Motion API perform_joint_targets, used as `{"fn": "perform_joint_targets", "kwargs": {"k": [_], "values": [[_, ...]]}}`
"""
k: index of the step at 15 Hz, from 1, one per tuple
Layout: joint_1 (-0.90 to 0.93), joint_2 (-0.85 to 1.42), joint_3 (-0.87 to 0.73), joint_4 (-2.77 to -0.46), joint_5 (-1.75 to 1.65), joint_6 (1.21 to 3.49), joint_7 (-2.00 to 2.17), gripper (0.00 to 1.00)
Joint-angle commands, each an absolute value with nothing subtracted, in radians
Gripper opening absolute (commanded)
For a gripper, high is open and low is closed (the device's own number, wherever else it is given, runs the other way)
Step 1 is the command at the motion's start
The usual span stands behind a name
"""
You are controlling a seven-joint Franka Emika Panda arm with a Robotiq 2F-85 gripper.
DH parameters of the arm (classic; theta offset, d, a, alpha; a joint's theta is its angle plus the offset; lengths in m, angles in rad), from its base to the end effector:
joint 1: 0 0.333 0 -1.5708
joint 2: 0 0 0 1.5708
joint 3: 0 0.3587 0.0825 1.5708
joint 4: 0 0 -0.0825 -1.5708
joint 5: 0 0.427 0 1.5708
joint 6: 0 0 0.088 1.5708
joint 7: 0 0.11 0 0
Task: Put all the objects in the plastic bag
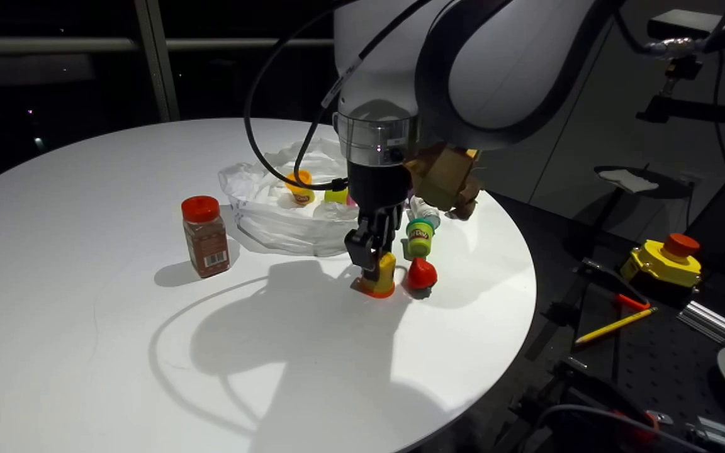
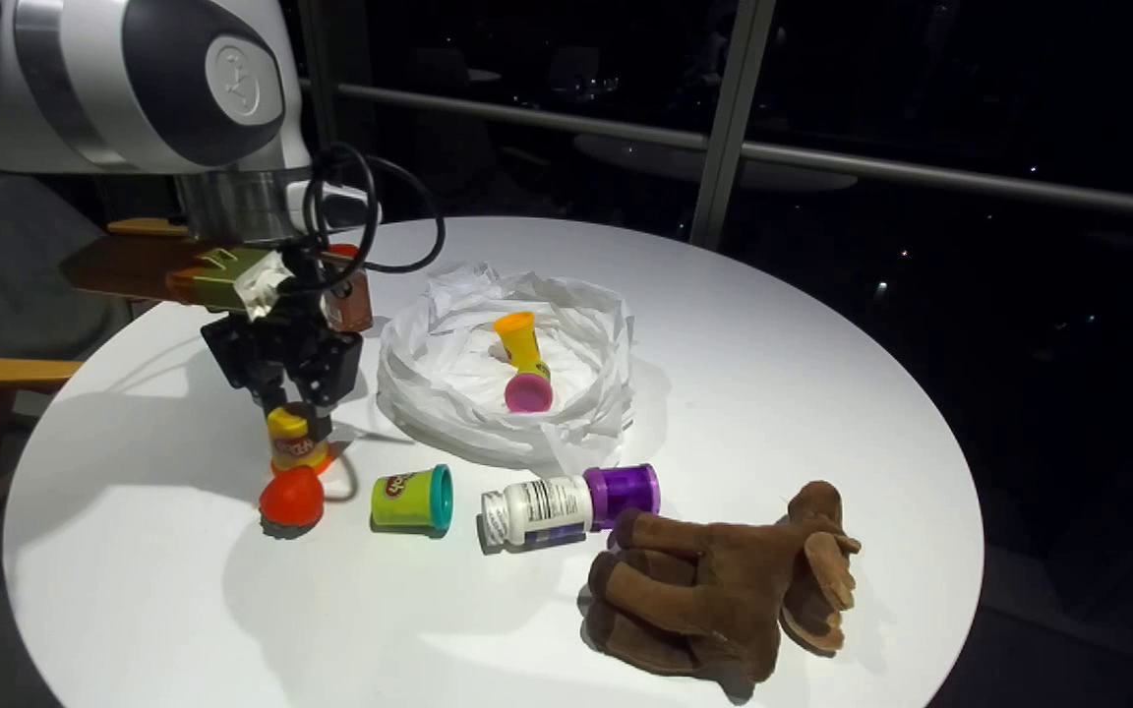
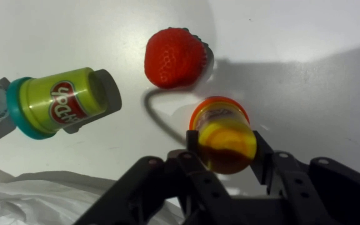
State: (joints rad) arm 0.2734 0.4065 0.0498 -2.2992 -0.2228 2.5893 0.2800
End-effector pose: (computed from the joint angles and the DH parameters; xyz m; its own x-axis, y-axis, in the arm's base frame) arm 0.5171 0.1785 0.1583 0.9688 0.2286 -0.0957 0.2382 -0.9656 0.1047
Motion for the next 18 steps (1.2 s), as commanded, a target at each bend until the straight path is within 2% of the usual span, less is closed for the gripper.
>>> {"fn": "perform_joint_targets", "kwargs": {"k": [1,8,18], "values": [[0.274,0.329,0.060,-2.288,-0.203,2.469,0.266,0.18],[0.213,0.203,0.040,-2.105,-0.239,2.251,0.279,0.18],[0.146,0.498,-0.050,-1.766,-0.311,2.283,0.353,0.18]]}}
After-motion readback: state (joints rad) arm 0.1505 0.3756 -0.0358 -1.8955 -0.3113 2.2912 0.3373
